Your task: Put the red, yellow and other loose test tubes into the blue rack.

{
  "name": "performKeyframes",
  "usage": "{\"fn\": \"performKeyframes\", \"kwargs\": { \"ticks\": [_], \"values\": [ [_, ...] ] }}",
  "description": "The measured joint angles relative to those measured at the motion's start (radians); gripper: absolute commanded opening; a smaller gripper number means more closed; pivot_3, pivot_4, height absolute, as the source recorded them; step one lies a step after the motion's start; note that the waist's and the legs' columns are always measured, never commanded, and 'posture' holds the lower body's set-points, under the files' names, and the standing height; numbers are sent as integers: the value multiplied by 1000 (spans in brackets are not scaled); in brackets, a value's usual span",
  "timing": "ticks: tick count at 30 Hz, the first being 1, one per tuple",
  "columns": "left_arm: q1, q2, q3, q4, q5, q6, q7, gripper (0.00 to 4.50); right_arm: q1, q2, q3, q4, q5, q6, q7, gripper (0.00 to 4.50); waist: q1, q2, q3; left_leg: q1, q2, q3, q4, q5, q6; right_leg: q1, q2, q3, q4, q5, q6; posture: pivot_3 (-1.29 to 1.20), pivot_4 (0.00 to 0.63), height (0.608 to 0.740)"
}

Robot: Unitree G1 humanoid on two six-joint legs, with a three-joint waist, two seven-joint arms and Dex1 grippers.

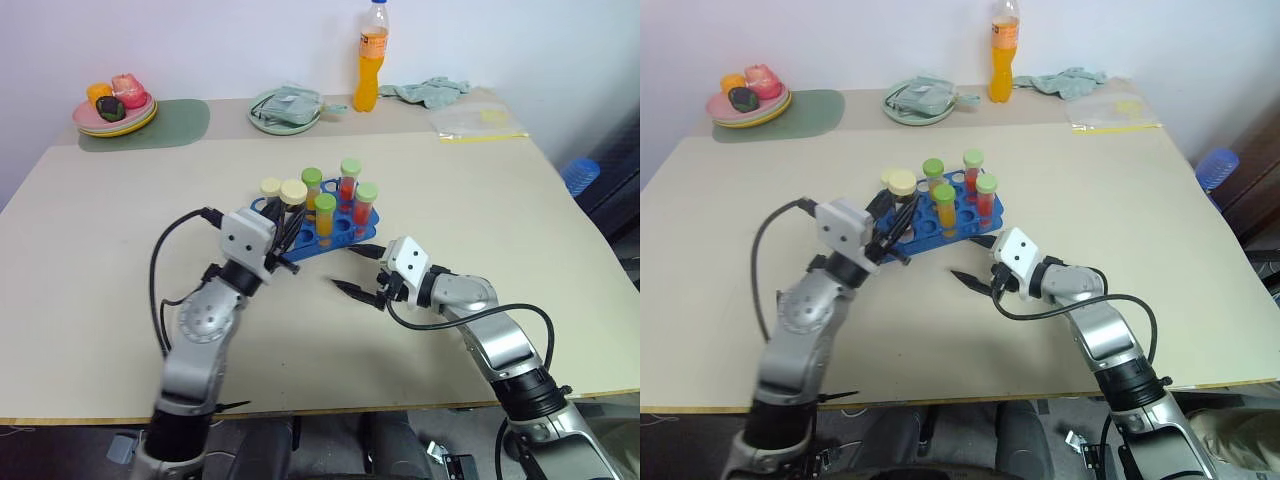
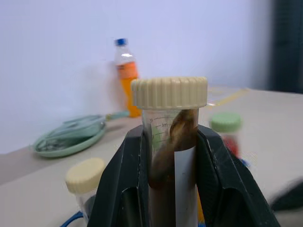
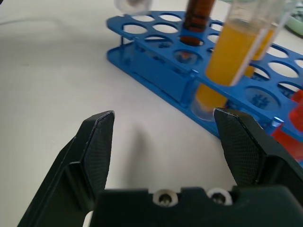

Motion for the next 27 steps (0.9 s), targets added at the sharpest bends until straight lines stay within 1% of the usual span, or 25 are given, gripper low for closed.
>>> {"fn": "performKeyframes", "kwargs": {
  "ticks": [3, 9, 15, 24, 26, 27],
  "values": [
    [-6, -12, -4, 46, 48, -20, 46, 766, 0, 0, -1, 0, -5, 0, -7, 3700, -2, 0, 0, 0, 0, 0, 0, 0, 0, 0, 0, 0, 0, 0, 0, 0, 150, 740],
    [-7, -20, -5, 80, 61, -26, 71, 766, 11, 4, -1, 0, -7, 3, -29, 3700, 2, 0, 0, 0, 0, 0, 0, 0, 0, 0, 0, 0, 0, 0, 0, 0, 150, 740],
    [-30, -24, -13, 127, 66, -55, 77, 766, 13, 12, -1, 0, -11, 7, -47, 3700, 2, 0, 0, 0, 0, 0, 0, 0, 0, 0, 0, 0, 0, 0, 0, 0, 150, 740],
    [-41, -61, -6, 213, 35, -108, 79, 766, 27, 25, 3, -7, -17, 14, -58, 3700, 4, 0, 0, 0, 0, 0, 0, 0, 0, 0, 0, 0, 0, 0, 0, 0, 150, 740],
    [-40, -65, 5, 222, 21, -109, 78, 1794, 27, 29, 3, -24, -18, 14, -60, 3700, 4, 0, 0, 0, 0, 0, 0, 0, 0, 0, 0, 0, 0, 0, 0, 0, 150, 740],
    [-39, -68, 8, 222, 15, -109, 77, 2123, 27, 30, 3, -28, -18, 14, -60, 3700, 4, 0, 0, 0, 0, 0, 0, 0, 0, 0, 0, 0, 0, 0, 0, 0, 150, 740]
  ]
}}
